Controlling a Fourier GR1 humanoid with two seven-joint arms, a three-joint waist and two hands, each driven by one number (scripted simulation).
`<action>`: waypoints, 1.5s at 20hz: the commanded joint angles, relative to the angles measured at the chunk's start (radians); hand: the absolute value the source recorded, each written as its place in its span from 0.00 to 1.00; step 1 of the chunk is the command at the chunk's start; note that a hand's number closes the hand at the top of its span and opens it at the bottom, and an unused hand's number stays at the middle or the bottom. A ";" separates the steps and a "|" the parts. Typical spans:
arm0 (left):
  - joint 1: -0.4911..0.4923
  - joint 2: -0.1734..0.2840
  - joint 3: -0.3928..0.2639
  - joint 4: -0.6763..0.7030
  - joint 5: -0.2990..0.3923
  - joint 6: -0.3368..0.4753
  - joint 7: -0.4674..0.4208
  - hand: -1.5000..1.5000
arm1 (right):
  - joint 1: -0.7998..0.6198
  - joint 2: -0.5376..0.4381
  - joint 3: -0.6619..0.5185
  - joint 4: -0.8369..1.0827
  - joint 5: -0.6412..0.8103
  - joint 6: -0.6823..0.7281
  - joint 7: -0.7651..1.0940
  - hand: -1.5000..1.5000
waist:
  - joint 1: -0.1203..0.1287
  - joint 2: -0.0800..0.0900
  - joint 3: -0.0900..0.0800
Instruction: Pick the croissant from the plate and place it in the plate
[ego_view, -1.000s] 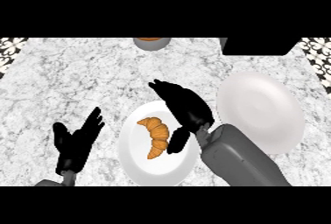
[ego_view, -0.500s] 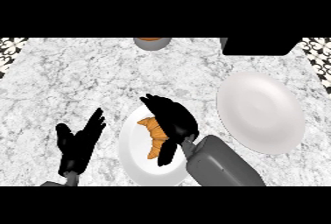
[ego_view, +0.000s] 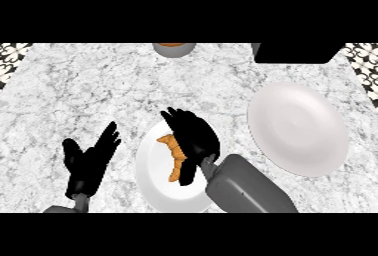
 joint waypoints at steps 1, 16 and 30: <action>-0.028 -0.039 0.023 0.082 -0.026 -0.024 -0.041 0.50 | -0.013 0.002 -0.006 0.094 0.030 -0.031 -0.055 0.00 | -0.001 0.002 -0.001; 0.053 -0.056 0.026 -0.041 -0.069 -0.057 0.003 0.50 | -0.113 0.002 0.166 0.323 -0.032 -0.105 -0.147 1.00 | 0.014 0.003 -0.001; 0.002 -0.059 0.070 -0.012 -0.081 -0.079 0.034 0.50 | -0.150 0.002 0.028 0.245 0.077 -0.470 0.048 1.00 | 0.013 0.000 0.000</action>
